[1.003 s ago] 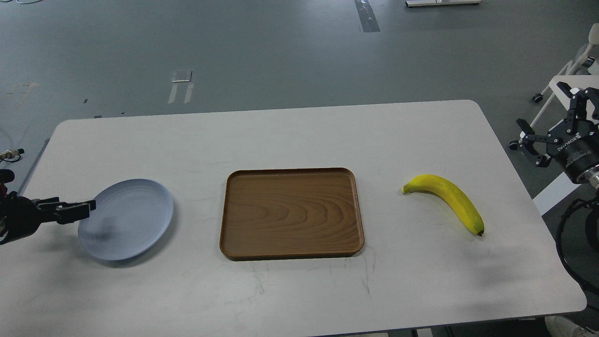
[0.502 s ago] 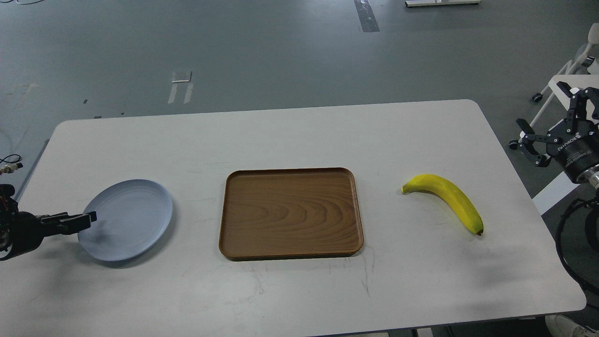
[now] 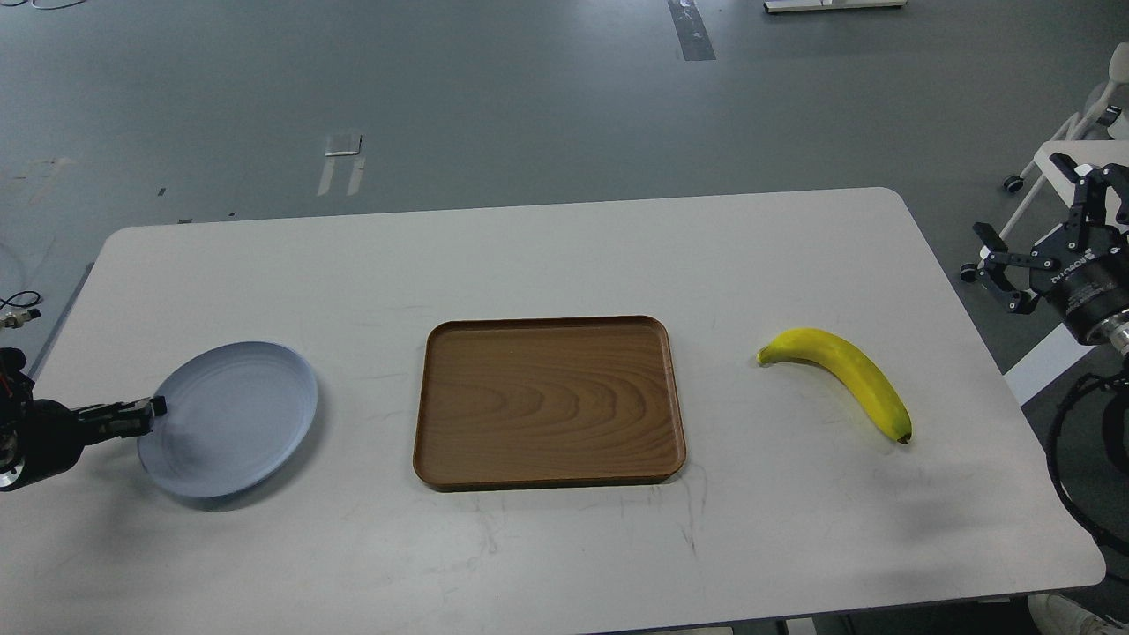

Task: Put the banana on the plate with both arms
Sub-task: 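Slide the plate with the left gripper onto the wooden tray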

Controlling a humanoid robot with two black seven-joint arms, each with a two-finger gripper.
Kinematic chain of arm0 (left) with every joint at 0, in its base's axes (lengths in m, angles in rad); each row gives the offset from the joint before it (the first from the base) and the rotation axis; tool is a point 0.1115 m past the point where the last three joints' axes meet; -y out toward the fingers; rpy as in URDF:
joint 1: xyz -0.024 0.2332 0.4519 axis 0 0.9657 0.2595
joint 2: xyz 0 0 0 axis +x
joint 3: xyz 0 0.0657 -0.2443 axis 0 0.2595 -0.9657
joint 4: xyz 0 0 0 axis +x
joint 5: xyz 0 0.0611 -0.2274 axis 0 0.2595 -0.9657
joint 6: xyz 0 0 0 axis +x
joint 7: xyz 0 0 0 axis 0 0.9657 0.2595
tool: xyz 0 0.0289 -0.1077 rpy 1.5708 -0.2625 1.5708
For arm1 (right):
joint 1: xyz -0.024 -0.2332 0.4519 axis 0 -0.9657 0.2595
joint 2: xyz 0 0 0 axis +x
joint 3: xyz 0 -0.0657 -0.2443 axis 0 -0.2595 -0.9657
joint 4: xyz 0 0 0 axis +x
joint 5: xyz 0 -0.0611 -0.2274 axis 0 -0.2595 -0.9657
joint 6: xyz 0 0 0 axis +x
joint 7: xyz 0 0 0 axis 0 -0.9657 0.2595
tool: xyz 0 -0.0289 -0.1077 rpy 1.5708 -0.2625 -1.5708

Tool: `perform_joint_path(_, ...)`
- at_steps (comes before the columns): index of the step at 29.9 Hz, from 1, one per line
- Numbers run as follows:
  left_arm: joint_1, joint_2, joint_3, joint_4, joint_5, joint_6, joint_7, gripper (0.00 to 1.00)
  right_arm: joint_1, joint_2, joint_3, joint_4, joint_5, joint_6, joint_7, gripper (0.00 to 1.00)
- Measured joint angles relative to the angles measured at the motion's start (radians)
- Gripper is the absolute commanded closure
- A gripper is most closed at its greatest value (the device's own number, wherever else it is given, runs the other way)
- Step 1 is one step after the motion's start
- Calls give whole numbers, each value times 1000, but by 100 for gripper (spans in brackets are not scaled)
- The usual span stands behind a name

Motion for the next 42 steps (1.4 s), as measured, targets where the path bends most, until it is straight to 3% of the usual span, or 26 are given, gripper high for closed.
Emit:
perform_joint_path(6, -76, 11, -3, -56, -23, -7, 1, 100, 0, -2, 2, -1, 0, 0, 0, 0)
perform_joint_path(13, -312, 28, 2, -262, -12, -82, 1, 100, 1, -2, 3, -3, 0, 0, 0, 0)
perform_joint_path(19, -466, -118, 12, -350, 61, -165, 40, 100, 3, -1, 4, -10, 0, 0, 0, 0)
perform_joint_path(26, -544, -349, 107, -276, 102, -203, 97, 100, 1, -13, 4, -13, 0, 0, 0, 0)
perform_joint_path(31, -547, -464, 174, -186, 102, -205, 103, 100, 0, -22, 7, -30, 0, 0, 0, 0)
perform_joint_path(42, -512, -595, 249, -40, 98, -199, 104, 100, 0, -29, 7, -36, 0, 0, 0, 0)
